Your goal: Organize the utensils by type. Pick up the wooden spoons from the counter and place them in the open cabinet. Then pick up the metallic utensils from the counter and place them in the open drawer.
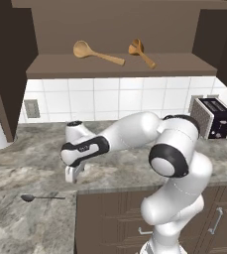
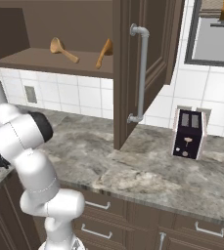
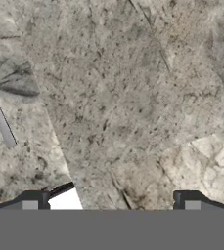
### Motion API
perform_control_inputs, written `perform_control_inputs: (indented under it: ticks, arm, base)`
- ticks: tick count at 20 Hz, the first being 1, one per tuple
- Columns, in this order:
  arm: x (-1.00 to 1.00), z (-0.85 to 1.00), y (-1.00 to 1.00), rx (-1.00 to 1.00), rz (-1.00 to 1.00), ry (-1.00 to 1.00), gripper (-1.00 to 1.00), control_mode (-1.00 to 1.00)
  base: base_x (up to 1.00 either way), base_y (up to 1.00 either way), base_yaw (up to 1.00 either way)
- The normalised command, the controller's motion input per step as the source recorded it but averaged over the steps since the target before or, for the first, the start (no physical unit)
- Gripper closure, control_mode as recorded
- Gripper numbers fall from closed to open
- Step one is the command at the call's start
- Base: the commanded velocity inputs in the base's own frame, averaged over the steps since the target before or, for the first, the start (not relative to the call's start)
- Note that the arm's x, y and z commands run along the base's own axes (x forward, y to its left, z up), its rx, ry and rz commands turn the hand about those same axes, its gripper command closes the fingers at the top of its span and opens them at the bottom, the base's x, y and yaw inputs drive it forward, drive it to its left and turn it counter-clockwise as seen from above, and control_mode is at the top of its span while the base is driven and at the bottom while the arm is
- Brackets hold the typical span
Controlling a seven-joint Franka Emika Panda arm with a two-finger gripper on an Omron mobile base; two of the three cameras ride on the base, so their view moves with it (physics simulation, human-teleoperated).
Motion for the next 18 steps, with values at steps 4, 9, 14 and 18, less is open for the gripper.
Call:
perform_control_inputs:
  ticks: [4, 9, 14, 18]
  arm:
    - [0.0, -0.01, 0.43, 0.0, 0.05, 0.01, -1.0, -1.0]
    - [0.0, -0.01, 0.41, 0.0, 0.05, 0.03, -1.0, -1.0]
    - [-0.08, -0.07, 0.36, 0.0, 0.02, 0.0, -1.0, -1.0]
    - [-0.13, -0.07, 0.28, 0.0, 0.01, 0.0, -1.0, -1.0]
  base:
    - [0.0, 0.0, 0.0]
    - [0.0, 0.0, 0.0]
    - [0.0, 0.0, 0.0]
    - [0.0, 0.0, 0.0]
